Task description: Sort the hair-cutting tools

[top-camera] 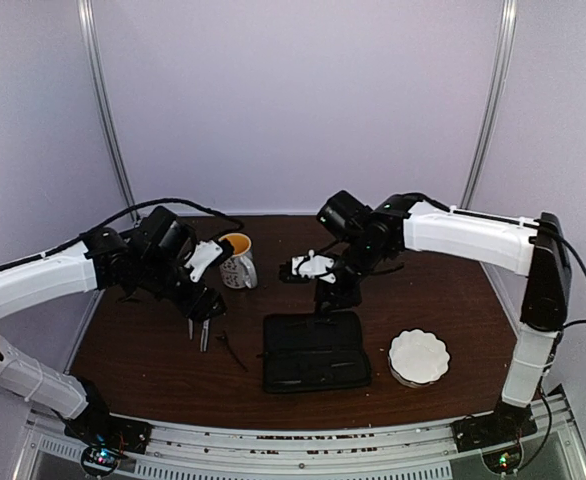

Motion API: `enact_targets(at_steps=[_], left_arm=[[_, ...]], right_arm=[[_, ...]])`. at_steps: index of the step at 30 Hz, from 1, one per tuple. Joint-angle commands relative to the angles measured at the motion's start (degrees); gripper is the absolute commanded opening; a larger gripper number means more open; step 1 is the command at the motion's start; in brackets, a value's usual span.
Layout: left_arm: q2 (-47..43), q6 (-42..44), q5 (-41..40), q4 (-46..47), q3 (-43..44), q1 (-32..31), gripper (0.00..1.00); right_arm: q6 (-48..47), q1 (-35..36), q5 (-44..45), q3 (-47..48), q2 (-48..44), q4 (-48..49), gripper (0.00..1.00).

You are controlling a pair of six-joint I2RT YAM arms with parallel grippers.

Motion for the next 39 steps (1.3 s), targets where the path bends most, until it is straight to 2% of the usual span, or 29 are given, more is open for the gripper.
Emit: enact_targets(at_steps=[1, 4, 10, 15, 17, 25, 33, 39], left_arm=[[4.38, 20.53, 4.96, -3.92, 3.66, 0.19, 0.66], [6.10, 29.24, 6.19, -5.04, 2.41, -0.10, 0.67], [12.06, 36.82, 4.00, -5.59, 1.99, -0.71, 0.68], [20.52, 40.27, -1.10, -4.71, 4.59, -2.77, 0.56], [23.50, 41.28, -2.41, -4.72, 5.62, -4.08, 0.55], [28.51, 44.90, -6.52, -1.58, 6.61, -6.59, 0.51], [31.02, 45.54, -7.00, -1.83, 6.96, -6.68, 0.33], [31.63, 44.55, -5.66, -2.37, 7.29, -6.68, 0.26]], right_arm=[[-0.82, -1.32, -4.72, -8.37, -8.82, -0.17, 0.30], [-0.96, -3.25, -6.65, -13.46, -14.21, -0.48, 0.31], [1.22, -6.56, -10.78, -20.34, -22.06, 1.14, 0.32], [3.08, -7.72, -12.88, -28.01, -26.57, 7.11, 0.32], [2.98, -7.87, -13.29, -29.68, -27.13, 7.80, 0.33], [2.56, -9.71, -15.24, -30.27, -27.03, 7.95, 0.33], [2.51, -11.01, -15.24, -30.44, -26.28, 8.22, 0.33], [2.49, -11.36, -15.33, -30.09, -25.43, 8.04, 0.33]])
